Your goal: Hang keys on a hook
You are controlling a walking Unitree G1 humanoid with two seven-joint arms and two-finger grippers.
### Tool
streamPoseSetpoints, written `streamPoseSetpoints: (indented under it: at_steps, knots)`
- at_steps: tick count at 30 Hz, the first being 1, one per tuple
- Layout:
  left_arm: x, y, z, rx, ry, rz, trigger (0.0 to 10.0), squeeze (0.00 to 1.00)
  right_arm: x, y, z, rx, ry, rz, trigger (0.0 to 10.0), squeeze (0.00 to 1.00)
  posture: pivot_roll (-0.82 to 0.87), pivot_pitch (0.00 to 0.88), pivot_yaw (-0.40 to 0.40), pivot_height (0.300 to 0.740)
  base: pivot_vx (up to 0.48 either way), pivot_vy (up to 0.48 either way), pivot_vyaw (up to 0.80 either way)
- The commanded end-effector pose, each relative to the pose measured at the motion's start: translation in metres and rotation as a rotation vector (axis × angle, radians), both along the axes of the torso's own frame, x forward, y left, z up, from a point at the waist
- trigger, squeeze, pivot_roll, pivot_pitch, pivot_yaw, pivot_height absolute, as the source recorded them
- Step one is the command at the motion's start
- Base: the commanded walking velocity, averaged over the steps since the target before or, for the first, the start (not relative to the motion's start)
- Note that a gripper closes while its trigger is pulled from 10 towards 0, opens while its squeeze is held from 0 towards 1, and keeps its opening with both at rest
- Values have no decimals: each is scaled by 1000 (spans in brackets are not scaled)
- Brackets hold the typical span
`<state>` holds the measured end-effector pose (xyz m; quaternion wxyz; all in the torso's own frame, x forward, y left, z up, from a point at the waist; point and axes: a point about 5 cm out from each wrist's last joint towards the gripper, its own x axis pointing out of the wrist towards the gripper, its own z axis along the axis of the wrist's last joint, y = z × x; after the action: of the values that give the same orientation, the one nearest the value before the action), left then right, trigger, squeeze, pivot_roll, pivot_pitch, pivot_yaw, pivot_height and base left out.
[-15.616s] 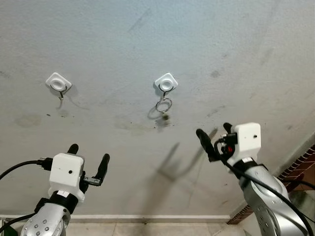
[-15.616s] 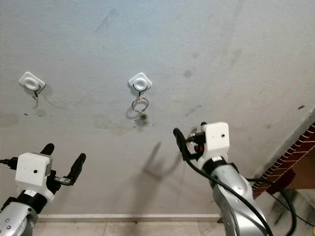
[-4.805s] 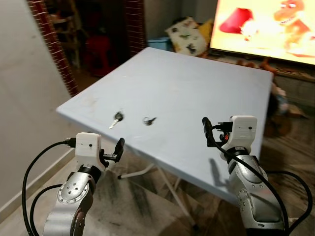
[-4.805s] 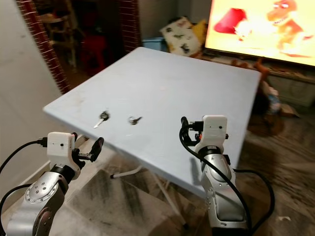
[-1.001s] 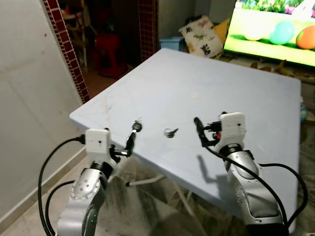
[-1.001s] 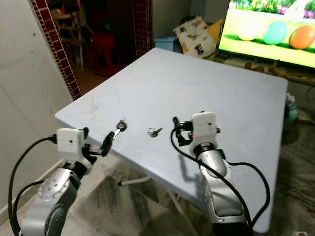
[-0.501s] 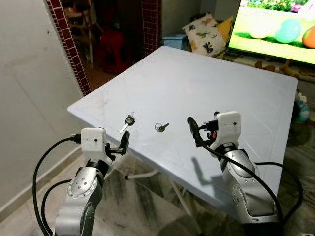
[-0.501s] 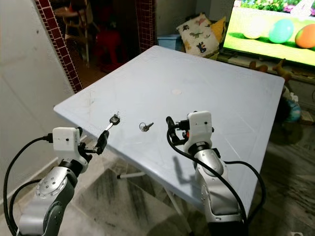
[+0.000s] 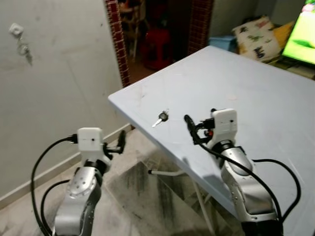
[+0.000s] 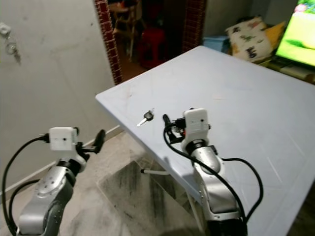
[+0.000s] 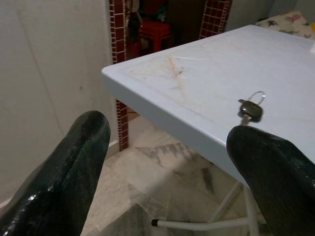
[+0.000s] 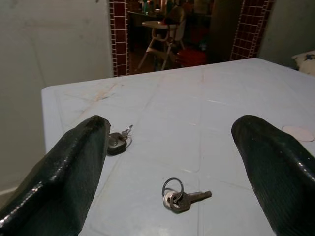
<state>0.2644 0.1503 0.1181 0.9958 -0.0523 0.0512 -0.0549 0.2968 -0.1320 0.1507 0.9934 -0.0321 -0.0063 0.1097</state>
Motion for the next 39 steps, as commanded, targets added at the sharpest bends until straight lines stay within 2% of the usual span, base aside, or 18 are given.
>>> streamPoseSetpoints:
  at_steps: [1, 15, 20, 28, 30, 31, 39]
  knots:
    - [2, 4, 1, 8, 2, 16, 10000, 0, 1, 2, 2, 7, -3, -5, 10000, 0, 27, 0, 22, 740, 0, 0, 0]
    - [1, 3, 0, -11, 4, 8, 10000, 0, 0, 3, 1, 8, -4, -7, 10000, 0, 28, 0, 21, 740, 0, 0, 0]
    - [2, 1, -2, -12, 21, 4, 10000, 0, 5, 10, -5, -21, 34, 3, 10000, 0, 33, 0, 17, 740, 0, 0, 0]
    - [0, -2, -5, -21, 22, -26, 10000, 0, 7, 6, -6, -30, 37, -18, 10000, 0, 35, 0, 9, 740, 0, 0, 0]
    - [0, -3, -5, -19, 28, -30, 10000, 0, 7, 4, -11, -52, 66, -26, 10000, 0, 34, 0, 9, 740, 0, 0, 0]
    - [0, -4, -7, -21, 40, -30, 10000, 0, 7, 3, -20, -75, 121, -35, 10000, 0, 33, 0, 9, 740, 0, 0, 0]
    - [0, -8, -9, -33, 62, -55, 10000, 0, 18, 15, -35, -100, 196, 15, 10000, 0, 44, 0, 2, 740, 0, 0, 0]
